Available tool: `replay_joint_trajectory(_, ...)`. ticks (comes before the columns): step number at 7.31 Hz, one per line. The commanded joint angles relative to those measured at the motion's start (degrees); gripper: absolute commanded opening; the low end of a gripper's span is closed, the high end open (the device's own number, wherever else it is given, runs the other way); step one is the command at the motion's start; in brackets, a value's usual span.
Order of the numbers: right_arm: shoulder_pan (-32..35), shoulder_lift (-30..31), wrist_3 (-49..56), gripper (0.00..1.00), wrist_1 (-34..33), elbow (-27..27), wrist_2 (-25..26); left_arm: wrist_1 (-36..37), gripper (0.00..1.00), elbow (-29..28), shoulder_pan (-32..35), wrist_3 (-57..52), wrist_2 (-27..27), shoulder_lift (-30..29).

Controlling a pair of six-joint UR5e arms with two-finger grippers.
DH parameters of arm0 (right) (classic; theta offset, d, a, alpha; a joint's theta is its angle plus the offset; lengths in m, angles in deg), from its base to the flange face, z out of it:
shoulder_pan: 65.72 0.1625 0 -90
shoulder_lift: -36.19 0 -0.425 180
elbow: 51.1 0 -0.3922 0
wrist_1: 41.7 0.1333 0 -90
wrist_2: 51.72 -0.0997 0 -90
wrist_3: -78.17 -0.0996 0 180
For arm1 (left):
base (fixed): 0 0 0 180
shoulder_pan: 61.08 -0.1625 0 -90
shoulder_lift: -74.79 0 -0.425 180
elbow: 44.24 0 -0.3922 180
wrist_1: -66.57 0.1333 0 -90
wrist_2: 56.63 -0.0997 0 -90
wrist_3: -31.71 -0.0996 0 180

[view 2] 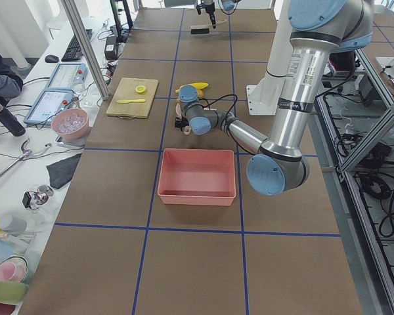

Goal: Sweep and dump trash into bin
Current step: 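Grasp the white dustpan handle with the left gripper, then grasp the white-handled brush with the right gripper and lift it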

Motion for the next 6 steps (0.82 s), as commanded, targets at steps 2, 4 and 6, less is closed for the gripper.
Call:
replay_joint_trajectory(2, 2.08, -7.55, -0.44, 0.00, -5.67, 3.54, -1.31, 0.20, 0.96, -0.15, 0.08, 0.12, 0.01, -0.21)
replay_joint_trajectory(4, 1.91, -13.69, -0.44, 0.00, -6.04, 2.86, -1.40, 0.28, 0.96, -0.32, 0.08, 0.21, 0.10, -0.21)
replay_joint_trajectory(6, -0.64, -19.32, 0.17, 0.00, -7.43, 3.03, -0.70, 0.28, 0.96, -0.23, 0.17, 0.04, 0.19, -0.21)
